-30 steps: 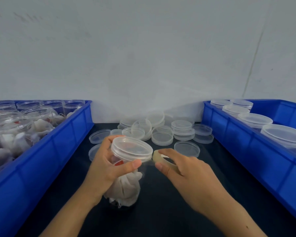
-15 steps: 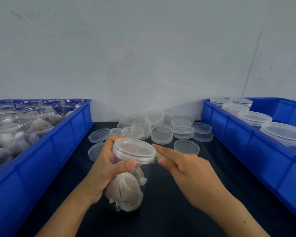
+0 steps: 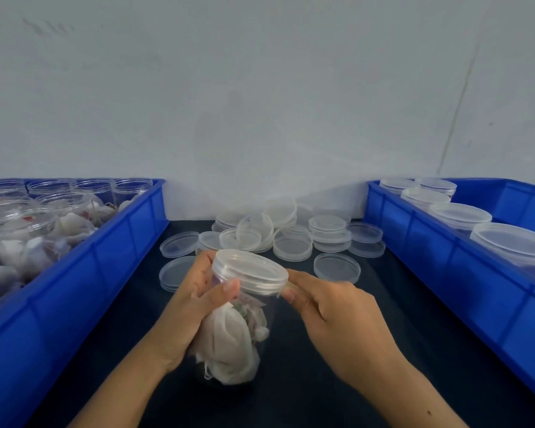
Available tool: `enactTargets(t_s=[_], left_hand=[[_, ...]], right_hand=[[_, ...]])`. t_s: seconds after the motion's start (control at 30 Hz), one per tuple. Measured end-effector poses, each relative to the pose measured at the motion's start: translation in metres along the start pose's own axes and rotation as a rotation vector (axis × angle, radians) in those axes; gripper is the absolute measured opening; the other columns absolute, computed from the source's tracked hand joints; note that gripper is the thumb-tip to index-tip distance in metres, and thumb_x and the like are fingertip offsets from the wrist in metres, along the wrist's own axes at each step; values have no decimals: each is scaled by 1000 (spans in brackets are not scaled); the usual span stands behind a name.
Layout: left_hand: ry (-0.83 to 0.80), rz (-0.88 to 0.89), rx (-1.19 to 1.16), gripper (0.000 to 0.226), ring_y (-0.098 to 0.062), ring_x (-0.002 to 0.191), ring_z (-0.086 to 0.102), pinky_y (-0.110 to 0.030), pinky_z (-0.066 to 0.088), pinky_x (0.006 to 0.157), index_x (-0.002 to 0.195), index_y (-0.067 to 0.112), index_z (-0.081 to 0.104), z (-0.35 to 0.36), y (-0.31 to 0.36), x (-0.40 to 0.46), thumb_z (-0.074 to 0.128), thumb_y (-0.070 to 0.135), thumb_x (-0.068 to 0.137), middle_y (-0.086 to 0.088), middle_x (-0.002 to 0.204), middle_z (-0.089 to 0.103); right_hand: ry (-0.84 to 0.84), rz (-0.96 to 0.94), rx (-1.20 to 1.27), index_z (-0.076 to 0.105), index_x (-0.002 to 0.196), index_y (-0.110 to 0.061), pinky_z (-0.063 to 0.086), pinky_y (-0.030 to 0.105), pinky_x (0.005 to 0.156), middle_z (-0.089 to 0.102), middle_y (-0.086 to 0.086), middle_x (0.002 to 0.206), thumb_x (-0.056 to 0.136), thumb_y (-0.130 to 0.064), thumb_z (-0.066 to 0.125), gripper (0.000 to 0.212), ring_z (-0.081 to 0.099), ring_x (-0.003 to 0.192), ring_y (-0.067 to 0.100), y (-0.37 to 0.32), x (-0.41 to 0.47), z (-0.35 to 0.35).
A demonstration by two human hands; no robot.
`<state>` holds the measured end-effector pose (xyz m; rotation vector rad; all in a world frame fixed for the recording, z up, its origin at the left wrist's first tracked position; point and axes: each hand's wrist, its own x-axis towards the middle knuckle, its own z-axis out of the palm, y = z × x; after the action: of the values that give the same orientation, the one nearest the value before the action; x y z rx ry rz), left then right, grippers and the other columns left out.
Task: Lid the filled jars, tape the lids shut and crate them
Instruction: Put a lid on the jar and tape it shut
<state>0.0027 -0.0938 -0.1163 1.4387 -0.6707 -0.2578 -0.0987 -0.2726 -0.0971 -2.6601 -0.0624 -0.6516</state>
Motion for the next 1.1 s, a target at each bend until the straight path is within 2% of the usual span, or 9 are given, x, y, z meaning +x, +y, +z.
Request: enactTargets(t_s=[0.1,0.17,0.23,0.37,0.5,0.7,0.87,0.97,1.1], left_hand=[[115,78,114,73,-9,107,64,-21,51,86,118,31,60,5,-2,-3,67,77,61,10,111,68],[245,195,216,51,4,110,59,-8,45,86,129,33,55,12,-5,-6,54,57,84,25,115,64],[311,260,348,45,16,110,53,-1,40,86,134,43,45,19,-4,-9,46,60,93,39,117,56],[297,213,558,67,24,106,48,-1,42,73,118,71,32,29,2,-13,48,93,56,50,112,48],[361,212,588,84,26,103,46,-8,39,72,114,65,34,30,-1,-12,62,91,39,50,111,47],[395,172,536,83,23,99,50,-12,41,73,108,62,36,29,-1,-11,62,93,35,48,106,49],[395,189,503,82,15,100,55,-15,43,75,111,50,43,26,-4,-9,72,77,40,40,108,54],[375,201,485,85,12,100,57,-16,45,79,114,46,45,23,-6,-9,76,72,40,37,107,57],[341,189,443,86,8,102,59,-18,46,82,114,44,48,21,-6,-7,79,68,37,35,109,57]], right_hand=[[14,29,-50,51,127,-38,48,29,72,44,-9,59,98,-52,25,41,53,68,13,-2,-1,1],[12,48,-61,54,118,-33,48,29,71,49,-9,63,99,-51,24,39,54,68,14,-5,-3,2],[14,51,-86,54,106,-31,46,27,67,51,-9,68,99,-51,24,37,53,68,15,-8,-5,4],[18,35,-129,48,96,-30,39,27,61,53,-10,75,100,-49,24,31,51,68,14,-12,-7,6],[11,-4,-88,49,100,-30,37,26,60,49,-12,74,100,-39,30,21,52,70,13,-12,-7,6],[15,-19,-53,50,110,-31,44,26,68,54,-12,83,102,-41,25,28,55,76,13,-12,-7,5],[-55,20,-13,50,117,-36,47,28,77,62,-12,92,100,-49,26,31,58,85,10,-5,-3,-4],[-103,32,-22,47,122,-36,46,31,86,63,-10,104,100,-52,25,35,57,97,11,0,-2,-7],[-75,-13,-67,37,132,-37,39,28,86,57,-13,108,103,-44,25,33,52,98,9,2,-1,-5]])
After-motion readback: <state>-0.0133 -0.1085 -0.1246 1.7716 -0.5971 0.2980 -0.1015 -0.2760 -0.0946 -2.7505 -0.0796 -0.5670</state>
